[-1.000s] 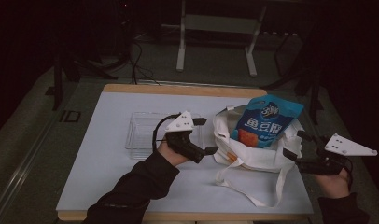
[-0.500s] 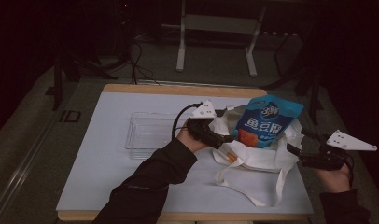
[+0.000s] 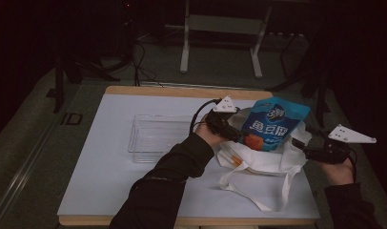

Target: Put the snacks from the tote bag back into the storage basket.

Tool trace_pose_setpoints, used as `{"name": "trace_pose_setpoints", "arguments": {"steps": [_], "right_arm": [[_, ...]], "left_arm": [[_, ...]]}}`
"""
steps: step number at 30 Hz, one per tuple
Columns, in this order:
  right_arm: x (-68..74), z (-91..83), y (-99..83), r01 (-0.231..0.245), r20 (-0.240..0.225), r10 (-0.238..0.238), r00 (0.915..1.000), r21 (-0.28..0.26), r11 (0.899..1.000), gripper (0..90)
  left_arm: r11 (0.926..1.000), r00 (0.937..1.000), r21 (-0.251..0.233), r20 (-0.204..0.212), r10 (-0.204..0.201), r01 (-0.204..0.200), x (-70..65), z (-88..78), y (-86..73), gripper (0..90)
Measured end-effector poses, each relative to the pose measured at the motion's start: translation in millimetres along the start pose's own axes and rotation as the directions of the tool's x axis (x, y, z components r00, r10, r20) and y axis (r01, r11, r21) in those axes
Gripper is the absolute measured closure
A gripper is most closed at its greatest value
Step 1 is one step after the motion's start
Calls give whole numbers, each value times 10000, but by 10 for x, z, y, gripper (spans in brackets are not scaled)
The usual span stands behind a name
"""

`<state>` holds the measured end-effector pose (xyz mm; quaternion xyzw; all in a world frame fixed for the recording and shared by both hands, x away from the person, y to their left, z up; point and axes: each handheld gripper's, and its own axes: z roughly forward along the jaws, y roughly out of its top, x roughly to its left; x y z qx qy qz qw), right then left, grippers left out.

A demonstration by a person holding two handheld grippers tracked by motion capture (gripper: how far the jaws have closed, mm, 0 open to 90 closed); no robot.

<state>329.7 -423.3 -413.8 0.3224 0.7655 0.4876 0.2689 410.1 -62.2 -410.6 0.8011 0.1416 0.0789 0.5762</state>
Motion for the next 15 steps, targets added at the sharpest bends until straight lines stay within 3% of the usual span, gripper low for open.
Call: {"name": "trace_pose_setpoints", "arguments": {"steps": [4,8,10,12,15], "right_arm": [[-76,81,5,-135,-143,137,9998,112,9998,276],[-141,170,18,-321,-291,329,9990,274,9991,276],[-159,220,21,-416,-433,433,9981,399,9983,283],[-174,285,31,-396,-690,427,9967,467,9981,334],[-173,320,41,-372,-850,414,9955,504,9980,347]], "left_arm": [[9995,9998,259,-89,187,-185,32,105,3,170],[9990,9999,435,-104,-103,107,73,195,-2,241],[9992,9998,358,-96,-190,193,80,232,-4,336],[9991,9999,398,-88,-138,142,79,272,3,412],[9982,10000,596,3,-25,25,89,330,7,436]]}}
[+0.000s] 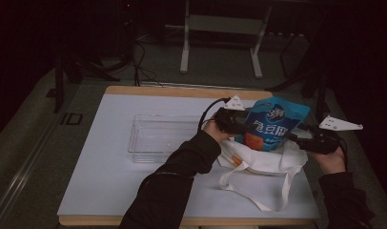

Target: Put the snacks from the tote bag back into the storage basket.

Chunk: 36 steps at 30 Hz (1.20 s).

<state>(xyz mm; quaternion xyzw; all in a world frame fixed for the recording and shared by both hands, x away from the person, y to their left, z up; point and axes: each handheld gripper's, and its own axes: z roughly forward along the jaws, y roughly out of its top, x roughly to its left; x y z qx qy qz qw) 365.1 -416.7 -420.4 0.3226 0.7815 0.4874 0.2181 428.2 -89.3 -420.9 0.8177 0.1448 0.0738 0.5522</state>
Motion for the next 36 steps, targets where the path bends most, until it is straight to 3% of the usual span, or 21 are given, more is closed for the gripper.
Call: {"name": "trace_pose_setpoints", "arguments": {"steps": [3,7,18,23,26,32,36], "right_arm": [[0,46,20,197,-142,-197,9997,39,9998,398],[-14,126,31,614,-249,-605,9979,365,9974,459],[-1,243,61,823,-791,-772,9939,632,9946,629],[-16,229,64,721,-1031,-652,9925,642,9953,692],[-11,226,66,720,-1074,-646,9921,661,9952,717],[11,252,100,657,-908,-576,9942,891,9939,823],[11,239,115,624,-925,-533,9943,984,9932,841]], "left_arm": [[10000,9999,-28,146,-49,49,12,38,9,510],[9991,9995,429,318,27,-40,30,94,13,592],[9969,9989,695,334,337,-360,32,171,63,659],[9968,9985,722,440,322,-353,50,177,49,806],[9969,9984,753,541,179,-219,65,185,49,811],[9934,9991,1074,128,399,-410,33,221,104,882],[9918,9985,1154,78,537,-543,14,218,126,898]]}}
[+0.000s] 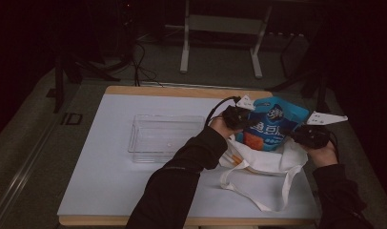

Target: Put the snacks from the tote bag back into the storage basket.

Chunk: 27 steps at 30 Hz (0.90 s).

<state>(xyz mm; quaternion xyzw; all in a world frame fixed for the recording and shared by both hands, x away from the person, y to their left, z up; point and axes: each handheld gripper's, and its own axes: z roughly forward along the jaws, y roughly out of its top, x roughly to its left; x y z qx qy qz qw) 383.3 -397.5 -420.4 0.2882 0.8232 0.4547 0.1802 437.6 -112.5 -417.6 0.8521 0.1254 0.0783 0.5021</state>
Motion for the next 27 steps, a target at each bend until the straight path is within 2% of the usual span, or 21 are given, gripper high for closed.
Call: {"name": "trace_pose_setpoints", "arguments": {"steps": [5,11,19,20,27], "right_arm": [[-6,-50,60,2,11,-2,10000,57,10000,858],[-3,-204,175,64,66,-61,10000,-405,9992,861],[51,-378,359,434,106,-429,9990,-530,9977,863],[68,-435,425,528,131,-521,9986,-625,9966,866],[129,-543,608,727,35,-726,9974,-785,9943,867]], "left_arm": [[10000,10000,-35,-1,-15,15,-25,-38,90,900],[9994,9999,-317,-71,112,-114,-75,-135,251,900],[9983,9994,-474,-87,347,-351,-140,-291,436,900],[9976,9991,-556,-91,410,-414,-162,-349,487,900],[9961,9984,-671,-67,567,-571,-193,-530,620,900]]}}
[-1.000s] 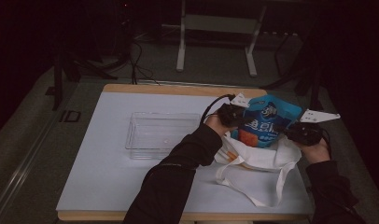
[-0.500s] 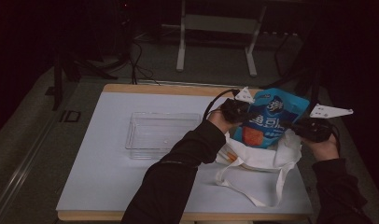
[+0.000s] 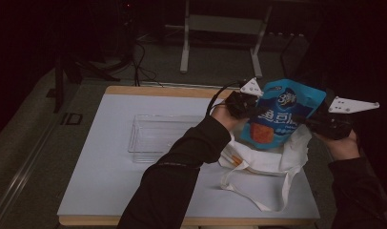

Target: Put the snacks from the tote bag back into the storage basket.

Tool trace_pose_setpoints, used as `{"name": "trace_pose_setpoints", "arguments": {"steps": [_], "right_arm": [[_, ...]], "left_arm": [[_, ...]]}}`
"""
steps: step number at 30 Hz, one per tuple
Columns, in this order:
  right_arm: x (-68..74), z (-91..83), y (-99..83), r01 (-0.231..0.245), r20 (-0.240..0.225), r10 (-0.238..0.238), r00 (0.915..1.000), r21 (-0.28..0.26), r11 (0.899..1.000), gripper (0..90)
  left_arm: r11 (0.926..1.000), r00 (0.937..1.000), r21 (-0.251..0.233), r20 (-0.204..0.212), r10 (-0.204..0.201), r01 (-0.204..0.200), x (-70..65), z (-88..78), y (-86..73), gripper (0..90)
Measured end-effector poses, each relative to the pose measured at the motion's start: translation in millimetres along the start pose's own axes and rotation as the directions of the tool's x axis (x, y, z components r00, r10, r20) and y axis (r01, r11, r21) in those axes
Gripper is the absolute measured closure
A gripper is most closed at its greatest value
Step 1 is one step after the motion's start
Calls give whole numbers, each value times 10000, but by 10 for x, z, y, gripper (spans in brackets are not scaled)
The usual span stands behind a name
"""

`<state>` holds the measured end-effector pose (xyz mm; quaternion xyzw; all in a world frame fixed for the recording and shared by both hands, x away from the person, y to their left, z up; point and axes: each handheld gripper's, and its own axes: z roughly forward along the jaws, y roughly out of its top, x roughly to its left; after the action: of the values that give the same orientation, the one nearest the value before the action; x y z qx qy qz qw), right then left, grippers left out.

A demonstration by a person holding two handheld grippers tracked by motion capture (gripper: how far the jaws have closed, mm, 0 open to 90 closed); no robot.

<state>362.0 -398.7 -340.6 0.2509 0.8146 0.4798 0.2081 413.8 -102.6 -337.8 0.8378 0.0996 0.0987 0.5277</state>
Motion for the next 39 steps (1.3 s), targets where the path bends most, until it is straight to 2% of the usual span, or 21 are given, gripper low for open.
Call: {"name": "trace_pose_setpoints", "arguments": {"steps": [8,10,11,19,26,28,29,39], "right_arm": [[78,-69,251,355,-134,-356,9993,-68,9993,870],[92,-78,284,384,-146,-385,9992,-73,9992,870],[120,-85,360,523,-222,-526,9984,-119,9986,871],[224,-35,570,818,-490,-829,9954,-235,9964,875],[332,112,725,1085,-816,-1105,9905,-289,9937,876],[346,132,742,1122,-853,-1145,9898,-303,9932,876],[379,178,785,1154,-963,-1181,9883,-333,9928,877],[549,417,991,1458,-1464,-1515,9775,-488,9881,880]], "left_arm": [[9997,9997,-125,-89,229,-230,-40,-235,141,900],[9997,9997,-125,-89,229,-230,-40,-235,141,900],[9994,9994,-155,-129,317,-319,-57,-353,187,900],[9991,9986,-134,-336,402,-407,-60,-608,229,900],[9994,9982,-132,-525,297,-305,-39,-854,159,900],[9994,9982,-132,-525,297,-305,-39,-854,159,900],[9995,9978,-88,-586,305,-310,-33,-931,142,900],[9993,9945,112,-976,369,-360,-12,-1303,63,900]]}}
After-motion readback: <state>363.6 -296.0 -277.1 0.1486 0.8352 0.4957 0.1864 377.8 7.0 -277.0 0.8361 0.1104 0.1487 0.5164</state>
